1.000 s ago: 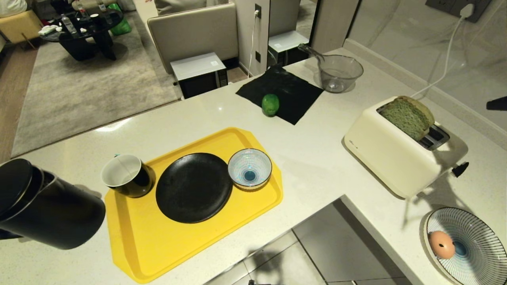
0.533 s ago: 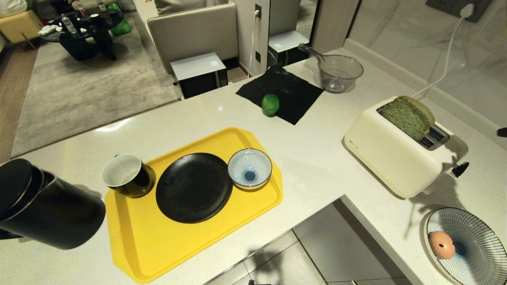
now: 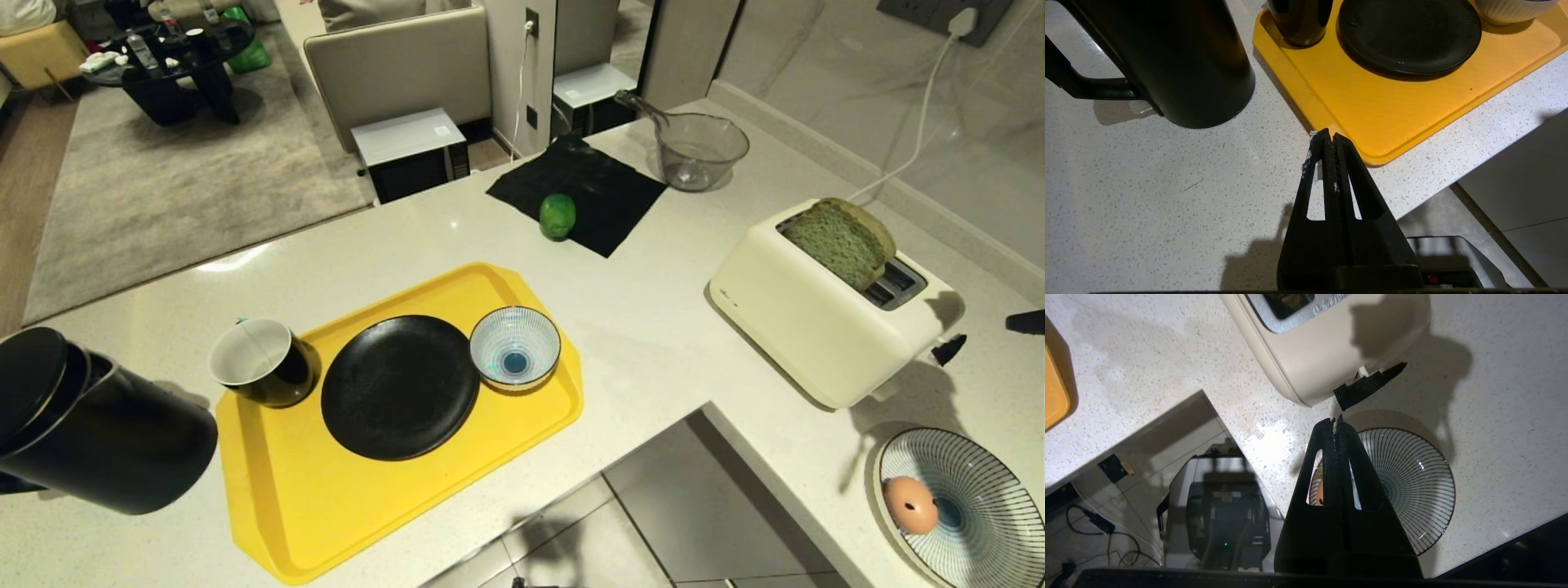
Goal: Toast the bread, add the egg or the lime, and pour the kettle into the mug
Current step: Use a bread toaster
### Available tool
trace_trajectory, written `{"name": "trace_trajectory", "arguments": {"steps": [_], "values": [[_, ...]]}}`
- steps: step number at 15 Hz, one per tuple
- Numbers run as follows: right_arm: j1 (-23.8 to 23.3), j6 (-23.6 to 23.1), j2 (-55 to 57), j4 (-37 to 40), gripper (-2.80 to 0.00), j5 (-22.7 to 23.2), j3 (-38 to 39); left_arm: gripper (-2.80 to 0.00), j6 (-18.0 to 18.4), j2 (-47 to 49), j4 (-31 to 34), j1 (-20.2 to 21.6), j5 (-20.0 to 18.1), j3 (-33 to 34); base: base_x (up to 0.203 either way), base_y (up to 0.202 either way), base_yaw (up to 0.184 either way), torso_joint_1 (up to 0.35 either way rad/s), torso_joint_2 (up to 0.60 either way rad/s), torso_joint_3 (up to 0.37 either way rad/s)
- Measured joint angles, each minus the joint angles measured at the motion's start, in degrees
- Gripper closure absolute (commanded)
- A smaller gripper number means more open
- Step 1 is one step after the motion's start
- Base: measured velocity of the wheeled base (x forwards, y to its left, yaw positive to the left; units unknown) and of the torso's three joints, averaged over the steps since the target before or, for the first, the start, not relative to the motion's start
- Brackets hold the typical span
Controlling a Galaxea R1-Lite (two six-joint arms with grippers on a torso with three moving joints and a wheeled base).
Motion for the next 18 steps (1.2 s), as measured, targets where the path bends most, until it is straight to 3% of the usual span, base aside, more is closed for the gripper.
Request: {"name": "trace_trajectory", "arguments": {"steps": [8, 12, 18], "values": [[-0.44, -0.07, 4.6, -0.33, 0.0, 0.11, 2.93, 0.0, 0.01, 0.0, 0.0, 0.02, 0.0, 0.0, 0.0, 0.0, 0.0, 0.0, 0.0, 0.0], [-0.71, -0.08, 6.85, -7.02, 0.0, 0.02, 3.95, 0.0, 0.02, 0.0, 0.0, 0.02, 0.02, 0.0, 0.0, 0.0, 0.0, 0.0, 0.0, 0.0], [-1.35, -0.3, 9.68, -8.4, 0.0, 0.05, 4.21, 0.0, 0.0, 0.0, 0.0, 0.0, 0.0, 0.0, 0.0, 0.0, 0.0, 0.0, 0.0, 0.0]]}}
